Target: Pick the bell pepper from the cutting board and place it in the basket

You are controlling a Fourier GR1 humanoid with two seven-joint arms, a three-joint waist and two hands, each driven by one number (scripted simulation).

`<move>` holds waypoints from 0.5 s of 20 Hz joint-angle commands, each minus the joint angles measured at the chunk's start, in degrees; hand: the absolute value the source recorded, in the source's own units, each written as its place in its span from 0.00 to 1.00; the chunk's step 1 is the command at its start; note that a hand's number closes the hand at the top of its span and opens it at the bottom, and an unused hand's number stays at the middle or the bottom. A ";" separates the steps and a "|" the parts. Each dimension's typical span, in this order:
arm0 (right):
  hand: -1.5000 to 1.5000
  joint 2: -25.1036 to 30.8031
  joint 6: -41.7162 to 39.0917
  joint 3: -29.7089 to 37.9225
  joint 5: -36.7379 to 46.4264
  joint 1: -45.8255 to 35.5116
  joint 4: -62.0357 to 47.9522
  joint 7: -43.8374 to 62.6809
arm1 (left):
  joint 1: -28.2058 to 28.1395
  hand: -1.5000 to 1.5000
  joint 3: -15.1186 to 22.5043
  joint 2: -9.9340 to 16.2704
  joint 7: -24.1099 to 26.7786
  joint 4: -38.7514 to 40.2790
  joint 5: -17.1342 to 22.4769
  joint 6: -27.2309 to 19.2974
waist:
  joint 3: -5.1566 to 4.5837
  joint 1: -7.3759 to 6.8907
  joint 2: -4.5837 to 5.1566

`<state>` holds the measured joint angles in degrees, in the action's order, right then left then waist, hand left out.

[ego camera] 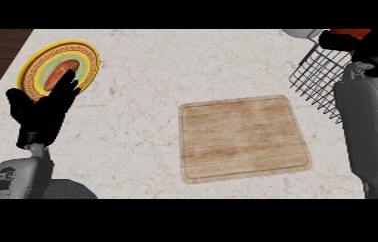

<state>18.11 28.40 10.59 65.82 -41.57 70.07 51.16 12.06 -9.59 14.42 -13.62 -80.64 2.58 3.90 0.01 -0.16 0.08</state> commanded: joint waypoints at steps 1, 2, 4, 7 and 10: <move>0.00 -0.98 5.83 3.57 -1.38 2.03 -2.71 0.81 | -0.37 0.50 0.52 -0.85 0.00 -0.26 -0.37 -0.28 | 0.00 -0.12 0.01; 0.00 0.96 4.99 4.15 -1.84 -0.50 -6.79 -1.27 | 0.04 0.50 -0.15 -0.20 -1.56 -1.46 -0.05 -0.41 | 0.00 -0.32 0.02; 0.00 2.35 4.40 4.37 -2.72 -2.04 -9.18 -3.39 | -0.03 0.50 -0.99 0.42 1.34 1.35 0.50 1.43 | -0.01 -0.24 0.05; 0.00 2.65 4.12 3.98 -7.28 1.35 -5.85 -8.77 | -3.39 0.50 0.64 -1.30 1.72 -1.94 -1.19 0.02 | -0.01 -0.08 -0.09; 0.00 4.15 6.13 5.22 -10.74 0.67 -6.42 -13.30 | 2.29 0.50 -0.62 0.02 -1.65 0.47 -0.29 0.02 | 0.00 0.08 -0.04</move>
<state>20.53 34.14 14.93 58.88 -41.43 62.78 42.12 12.39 -9.74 14.20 -14.64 -81.41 2.23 3.97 0.02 -0.28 0.08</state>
